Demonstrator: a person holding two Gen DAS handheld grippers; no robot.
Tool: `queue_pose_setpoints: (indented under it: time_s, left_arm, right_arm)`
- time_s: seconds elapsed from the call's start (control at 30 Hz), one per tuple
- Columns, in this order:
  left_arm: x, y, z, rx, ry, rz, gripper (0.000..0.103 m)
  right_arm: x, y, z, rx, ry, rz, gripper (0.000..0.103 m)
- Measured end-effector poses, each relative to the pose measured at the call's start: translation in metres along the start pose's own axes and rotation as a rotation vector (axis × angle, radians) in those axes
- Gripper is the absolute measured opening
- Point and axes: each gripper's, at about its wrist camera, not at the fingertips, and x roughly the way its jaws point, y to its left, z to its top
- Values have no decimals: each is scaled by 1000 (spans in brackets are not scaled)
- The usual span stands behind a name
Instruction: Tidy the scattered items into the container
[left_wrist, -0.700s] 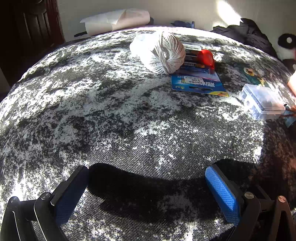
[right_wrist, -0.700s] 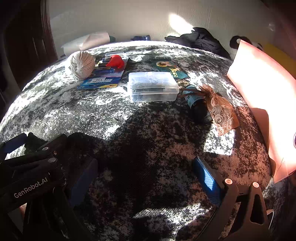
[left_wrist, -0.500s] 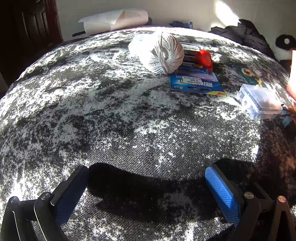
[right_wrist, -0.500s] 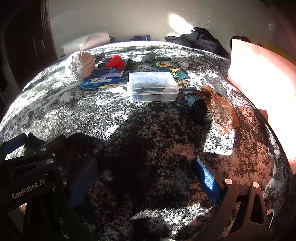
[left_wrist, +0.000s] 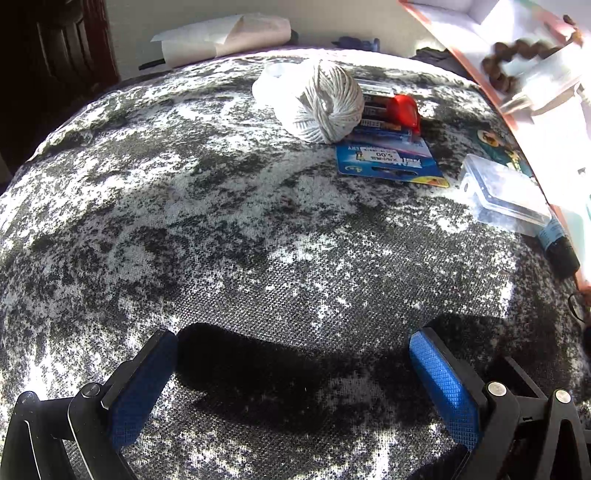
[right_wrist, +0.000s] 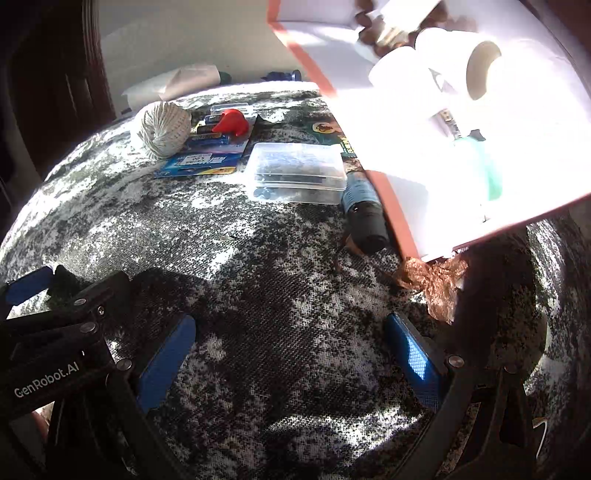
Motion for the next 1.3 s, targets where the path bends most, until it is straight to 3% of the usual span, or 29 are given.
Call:
queue_pose_setpoints:
  time_s: [0.6, 0.77, 1.07, 1.3]
  left_arm:
    - [21, 4, -3, 10, 23, -5, 103]
    - [15, -3, -3, 9, 17, -10, 103]
    - [-4, 14, -11, -10, -1, -88, 103]
    - [-7, 17, -15, -38, -5, -70, 103]
  right_arm:
    - [-4, 7, 3, -11, -5, -8, 103]
    - [-5, 3, 0, -11, -6, -8, 103]
    - [1, 1, -1, -8, -3, -5, 103]
    - [0, 3, -2, -10, -6, -8, 103]
